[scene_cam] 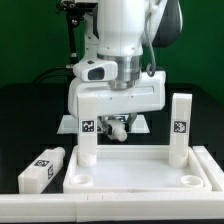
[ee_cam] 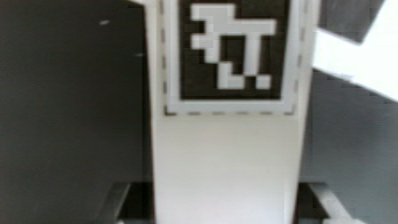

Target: Assemble desk

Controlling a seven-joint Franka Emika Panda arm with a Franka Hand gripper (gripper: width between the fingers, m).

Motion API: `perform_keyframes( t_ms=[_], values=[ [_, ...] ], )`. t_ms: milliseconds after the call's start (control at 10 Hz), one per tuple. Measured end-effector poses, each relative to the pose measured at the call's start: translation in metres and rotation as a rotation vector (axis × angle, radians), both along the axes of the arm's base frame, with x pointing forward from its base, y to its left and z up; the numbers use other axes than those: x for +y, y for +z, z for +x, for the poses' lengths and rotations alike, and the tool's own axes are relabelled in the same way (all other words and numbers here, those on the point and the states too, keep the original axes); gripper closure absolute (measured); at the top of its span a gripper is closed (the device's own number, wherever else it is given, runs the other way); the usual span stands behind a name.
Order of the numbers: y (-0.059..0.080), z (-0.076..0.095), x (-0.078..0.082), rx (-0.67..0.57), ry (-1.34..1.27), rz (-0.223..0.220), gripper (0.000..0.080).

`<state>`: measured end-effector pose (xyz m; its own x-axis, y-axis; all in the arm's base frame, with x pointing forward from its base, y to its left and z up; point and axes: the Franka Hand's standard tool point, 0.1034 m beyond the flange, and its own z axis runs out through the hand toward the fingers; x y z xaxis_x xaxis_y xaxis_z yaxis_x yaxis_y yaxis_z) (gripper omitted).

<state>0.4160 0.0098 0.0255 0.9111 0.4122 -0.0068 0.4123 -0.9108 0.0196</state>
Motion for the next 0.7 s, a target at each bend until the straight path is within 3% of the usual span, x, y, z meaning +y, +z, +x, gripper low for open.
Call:
perform_keyframes(
  t_ms=[200, 300, 700],
  values=[
    [0.03, 0.002, -0.034, -0.014, 0.435, -0.003, 0.0515],
    [0.044, 0.013, -0.055, -0.031, 0.573, -0.016, 0.0515],
    [0.037, 0.008, -0.056, -0.01, 0.811, -0.032, 0.0515]
  ],
)
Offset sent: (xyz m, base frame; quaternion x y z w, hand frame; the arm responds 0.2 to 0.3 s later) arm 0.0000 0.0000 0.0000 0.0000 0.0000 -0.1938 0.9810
